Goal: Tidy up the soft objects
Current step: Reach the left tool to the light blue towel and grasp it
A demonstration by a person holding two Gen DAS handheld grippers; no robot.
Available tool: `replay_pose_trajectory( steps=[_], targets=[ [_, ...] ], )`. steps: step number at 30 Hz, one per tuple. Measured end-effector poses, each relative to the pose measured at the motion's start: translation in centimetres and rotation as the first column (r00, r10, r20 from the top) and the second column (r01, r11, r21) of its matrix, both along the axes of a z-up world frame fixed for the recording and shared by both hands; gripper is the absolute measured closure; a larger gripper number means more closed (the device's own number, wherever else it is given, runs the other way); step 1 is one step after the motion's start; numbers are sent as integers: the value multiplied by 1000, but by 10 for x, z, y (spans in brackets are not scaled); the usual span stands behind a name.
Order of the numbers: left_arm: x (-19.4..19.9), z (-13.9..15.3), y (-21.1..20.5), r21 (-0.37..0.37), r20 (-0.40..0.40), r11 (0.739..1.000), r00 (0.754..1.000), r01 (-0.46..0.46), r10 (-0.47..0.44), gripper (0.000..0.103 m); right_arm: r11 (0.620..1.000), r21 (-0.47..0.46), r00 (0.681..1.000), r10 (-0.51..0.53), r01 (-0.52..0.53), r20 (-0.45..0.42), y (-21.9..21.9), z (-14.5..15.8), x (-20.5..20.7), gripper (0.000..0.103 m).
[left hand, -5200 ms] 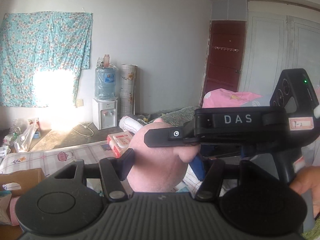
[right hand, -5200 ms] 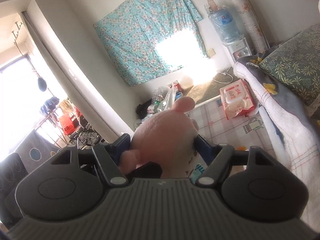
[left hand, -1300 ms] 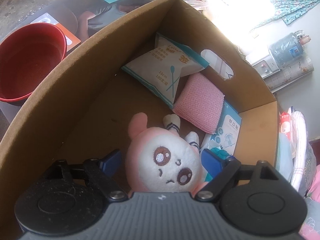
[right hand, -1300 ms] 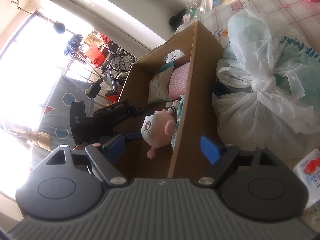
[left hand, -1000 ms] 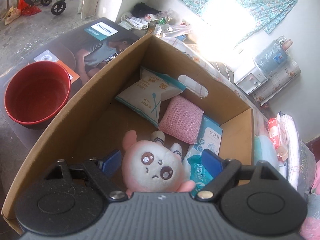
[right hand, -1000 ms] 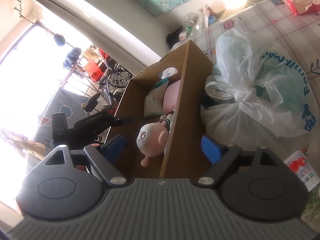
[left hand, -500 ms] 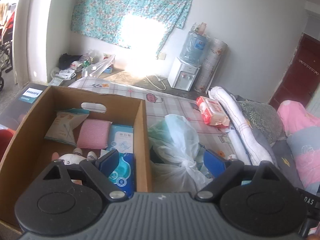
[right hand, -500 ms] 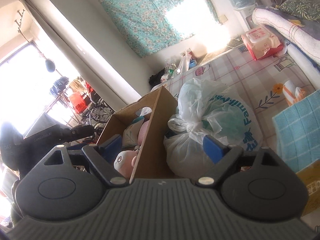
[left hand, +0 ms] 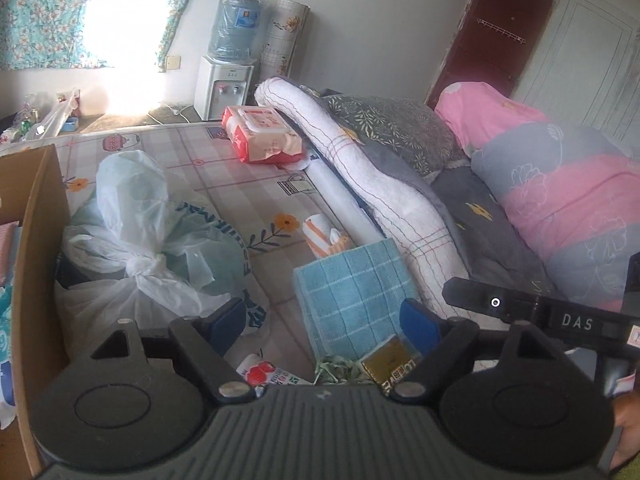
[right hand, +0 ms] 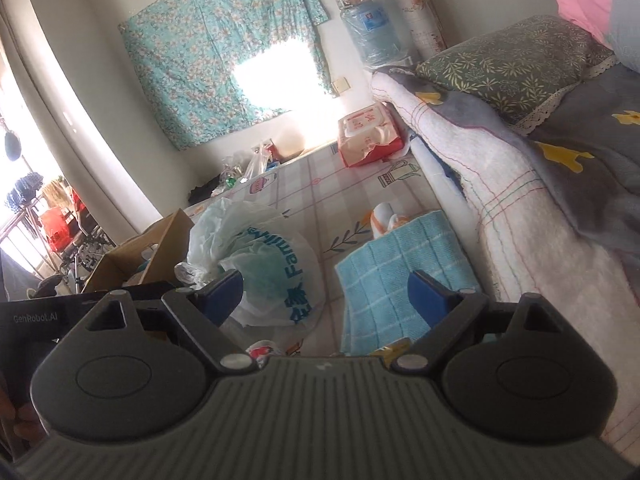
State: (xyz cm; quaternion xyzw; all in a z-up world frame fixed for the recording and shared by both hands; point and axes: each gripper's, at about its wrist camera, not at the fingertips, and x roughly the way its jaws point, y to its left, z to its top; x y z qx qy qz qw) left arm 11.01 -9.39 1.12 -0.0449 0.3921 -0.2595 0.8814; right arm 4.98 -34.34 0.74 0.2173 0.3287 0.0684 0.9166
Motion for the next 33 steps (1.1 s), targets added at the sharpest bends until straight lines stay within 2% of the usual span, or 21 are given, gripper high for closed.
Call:
replay_pose_trajectory(
  steps=[3,6,10,16,21,28,31,33],
  targets=[
    [12,-18,-24,14,-49,998,997,67,-67,32,1000,-17,999,-20,20,-27,-16,-11,8,13],
    [25,-34,-43,37,-76,994,992,107,-104,35,1000,-19,999,-24,23,-42,-27,-18,21,13],
    [49,-51,-57,38,-151,991,981,130,-123,35,1000,-3,998,-9,8,-57,-32,-24,40,14],
    [74,-70,-69,48,-237,989,963,142,-127,24,998,61,994,16,-10,-105,-38,-42,76,17],
    [94,-87,-70,7,-327,992,937,128,-118,23,987,160,986,34,-8,-164,-52,-62,102,21],
    [113,-106,-66,-47,-383,996,919,82,-94,23,970,242,976,55,-3,-210,-61,-83,119,24],
    [114,-108,-67,-57,-372,996,924,74,-90,27,967,256,974,56,2,-220,-62,-90,122,29],
    [114,-108,-69,-55,-366,996,927,71,-86,38,966,260,973,58,2,-221,-61,-93,123,34]
  ],
)
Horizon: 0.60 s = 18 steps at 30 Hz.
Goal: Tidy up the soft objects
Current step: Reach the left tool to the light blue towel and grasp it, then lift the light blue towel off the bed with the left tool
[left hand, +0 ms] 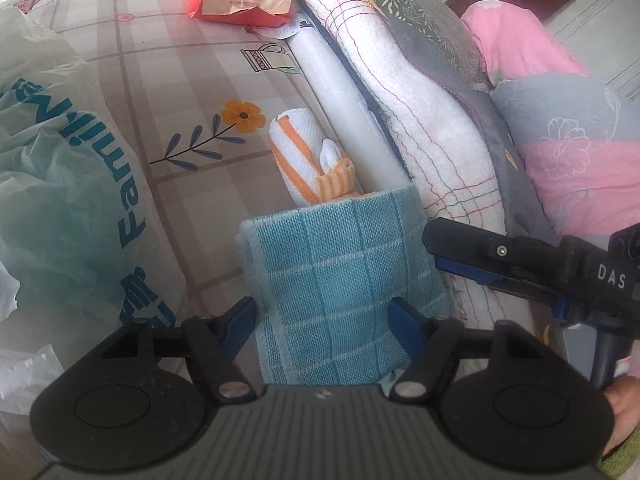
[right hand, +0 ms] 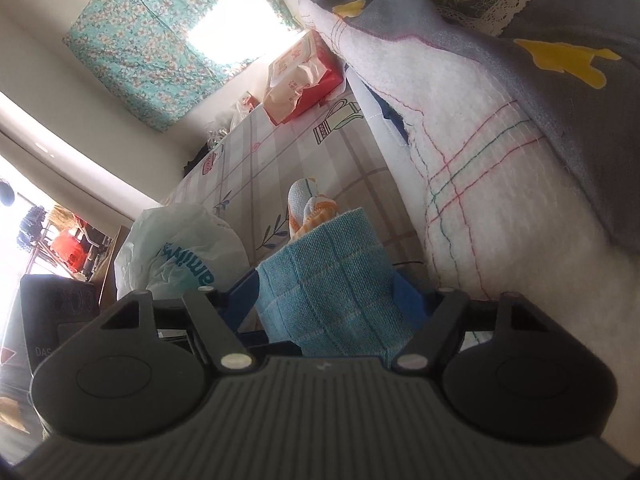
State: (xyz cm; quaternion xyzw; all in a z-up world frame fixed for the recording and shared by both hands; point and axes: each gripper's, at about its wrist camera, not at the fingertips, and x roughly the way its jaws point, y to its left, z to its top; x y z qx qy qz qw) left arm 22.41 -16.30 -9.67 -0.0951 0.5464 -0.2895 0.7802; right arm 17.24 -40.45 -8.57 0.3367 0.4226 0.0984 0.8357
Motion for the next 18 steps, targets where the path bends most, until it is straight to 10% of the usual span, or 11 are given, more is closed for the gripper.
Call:
replay_pose_trajectory(
  steps=[9,18],
  targets=[
    [-15,16,-5,22,98,1000,995,5,-7,86,1000,-5,1000,-3,3,31,0,0,-8,80],
    [-27,35,-6,-7,164,1000,986,21,-19,94,1000,16,996,-6,5,91,1,13,-17,85]
  ],
)
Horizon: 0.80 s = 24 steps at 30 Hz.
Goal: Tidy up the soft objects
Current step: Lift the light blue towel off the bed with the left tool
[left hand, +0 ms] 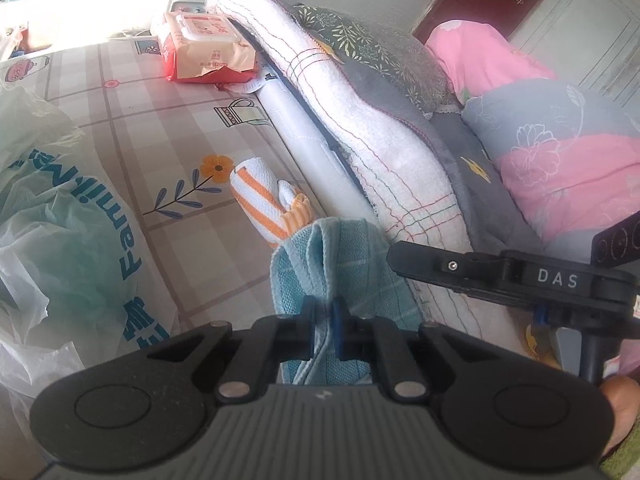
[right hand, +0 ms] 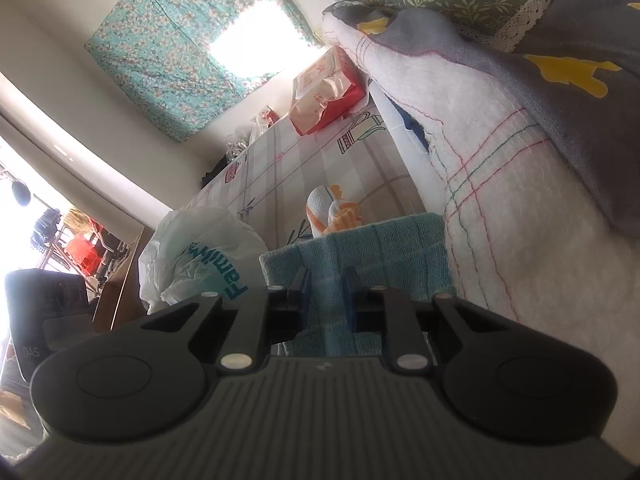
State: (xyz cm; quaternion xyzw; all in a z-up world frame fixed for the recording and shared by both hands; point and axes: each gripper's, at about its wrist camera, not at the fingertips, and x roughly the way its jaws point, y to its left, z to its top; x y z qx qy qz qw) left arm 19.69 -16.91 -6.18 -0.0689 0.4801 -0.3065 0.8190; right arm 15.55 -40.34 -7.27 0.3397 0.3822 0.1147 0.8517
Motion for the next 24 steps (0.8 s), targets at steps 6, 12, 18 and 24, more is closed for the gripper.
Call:
replay_pose_trajectory(
  steps=[6,12,18,24],
  targets=[
    [4,-11,0,31,-52,999,999,-10,12,80,995,-88,997,-54,50,-45,-4,3,1,56],
    [13,-24,0,35,-95,999,995,-7,10,54,994,-103,990,-52,39,-130,-9,-14,8,42],
    [28,-38,-1,-6,-179,1000,984,-24,22,48,999,-46,985,-19,11,-172,-13,-26,19,36],
    [33,-37,-4,-46,-185,998,982,-32,23,65,999,-41,984,-2,-5,-177,-11,-31,23,34]
  ],
)
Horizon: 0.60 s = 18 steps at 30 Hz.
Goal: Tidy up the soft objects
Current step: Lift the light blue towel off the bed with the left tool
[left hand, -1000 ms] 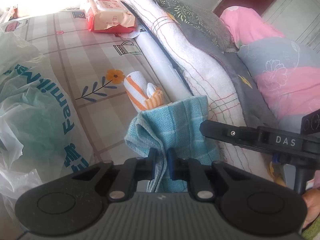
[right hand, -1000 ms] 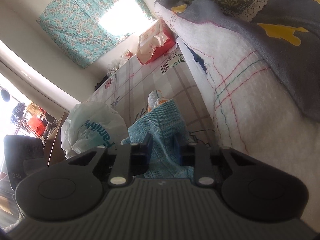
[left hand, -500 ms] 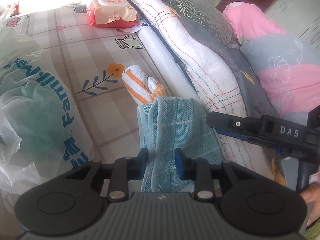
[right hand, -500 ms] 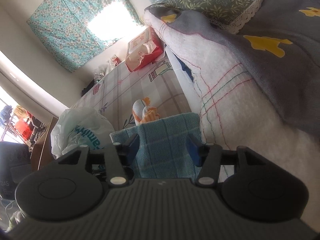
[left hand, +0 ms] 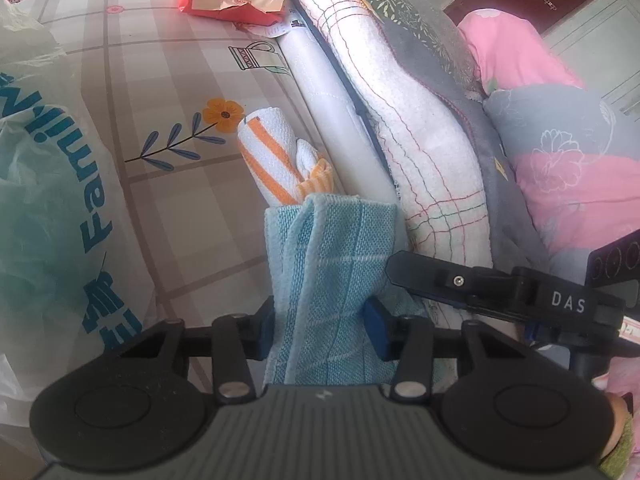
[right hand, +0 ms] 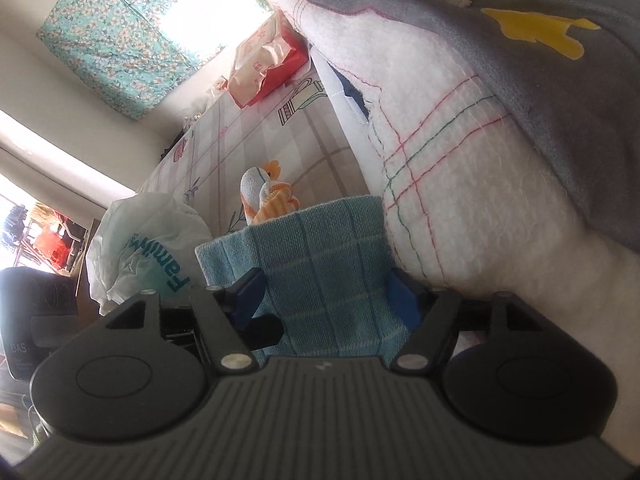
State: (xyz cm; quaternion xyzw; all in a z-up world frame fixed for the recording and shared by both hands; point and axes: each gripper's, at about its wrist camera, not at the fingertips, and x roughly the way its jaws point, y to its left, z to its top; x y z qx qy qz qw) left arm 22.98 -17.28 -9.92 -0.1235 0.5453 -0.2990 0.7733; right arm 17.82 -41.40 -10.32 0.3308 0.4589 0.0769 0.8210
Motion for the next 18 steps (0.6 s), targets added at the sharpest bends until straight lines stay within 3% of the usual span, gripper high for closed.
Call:
replay_pose_trajectory(
  steps=[3,5,13,18],
  targets=[
    [-4,6,-3,-2,25,1000,1000,4,-4,85,1000,-8,1000,-2,2,2,2,2,0,34],
    [-11,16,-6,24,85,1000,996,9,-11,91,1000,-7,1000,-7,7,9,2,4,-1,34],
    [-21,53,14,27,213,998,976,-60,53,93,1000,2,996,-13,13,93,6,25,-7,34],
    [-14,44,27,53,174,993,980,-110,99,93,1000,-1,996,-17,17,92,11,25,2,32]
  ],
)
